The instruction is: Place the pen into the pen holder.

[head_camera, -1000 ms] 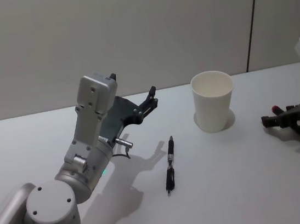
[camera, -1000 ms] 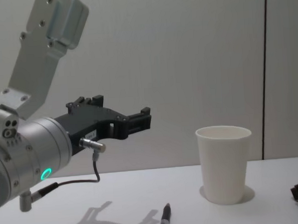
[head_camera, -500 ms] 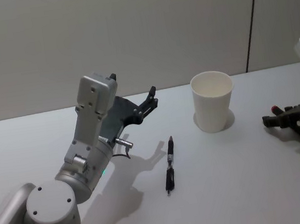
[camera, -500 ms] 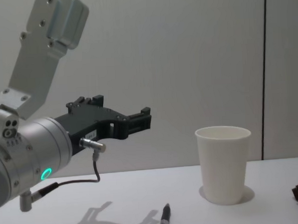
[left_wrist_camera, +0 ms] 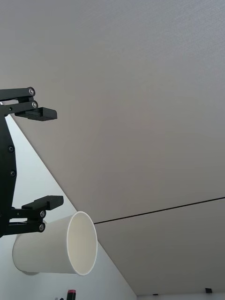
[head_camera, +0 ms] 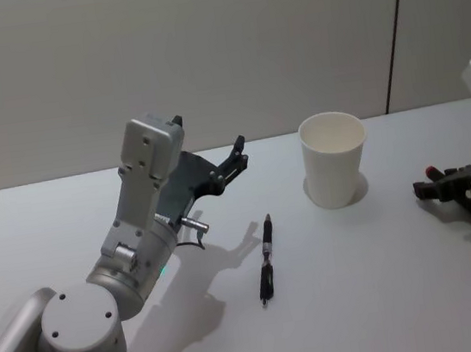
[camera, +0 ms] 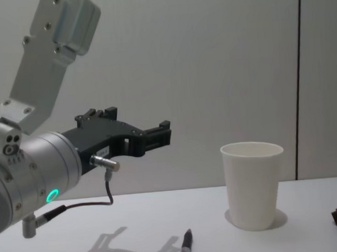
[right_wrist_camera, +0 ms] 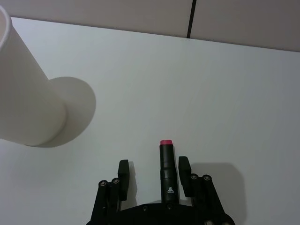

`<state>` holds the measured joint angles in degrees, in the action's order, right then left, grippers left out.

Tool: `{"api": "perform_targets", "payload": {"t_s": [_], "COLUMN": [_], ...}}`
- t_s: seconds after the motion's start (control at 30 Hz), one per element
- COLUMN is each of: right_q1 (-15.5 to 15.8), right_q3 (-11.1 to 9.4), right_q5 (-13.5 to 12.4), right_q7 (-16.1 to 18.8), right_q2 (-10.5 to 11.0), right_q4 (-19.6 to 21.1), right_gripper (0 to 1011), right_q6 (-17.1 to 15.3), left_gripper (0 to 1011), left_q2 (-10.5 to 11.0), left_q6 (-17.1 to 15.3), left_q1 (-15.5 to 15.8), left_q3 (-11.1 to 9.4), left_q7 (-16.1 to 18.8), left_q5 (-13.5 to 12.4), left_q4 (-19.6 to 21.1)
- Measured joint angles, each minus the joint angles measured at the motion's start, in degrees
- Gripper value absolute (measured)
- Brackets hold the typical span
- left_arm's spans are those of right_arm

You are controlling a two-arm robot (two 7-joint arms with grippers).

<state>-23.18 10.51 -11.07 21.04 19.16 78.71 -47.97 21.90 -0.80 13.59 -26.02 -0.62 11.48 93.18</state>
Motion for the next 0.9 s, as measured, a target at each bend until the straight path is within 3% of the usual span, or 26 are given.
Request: {"api": "perform_targets", "payload": {"t_s": [0.9], "right_q1": [0.0], "right_q3": [0.0], "right_q5": [0.0], "right_q7": [0.0], "right_q2": [0.0], "right_q4": [-0.1], "right_gripper": [469], "right_q6": [0.0], "left_gripper": [1000], "left_q2": [0.0], "left_q6": [0.0], "left_q1": [0.0], "left_q3": [0.0], "left_q7": [0.0], "left_q5": [0.0], "left_q4": [0.0]}}
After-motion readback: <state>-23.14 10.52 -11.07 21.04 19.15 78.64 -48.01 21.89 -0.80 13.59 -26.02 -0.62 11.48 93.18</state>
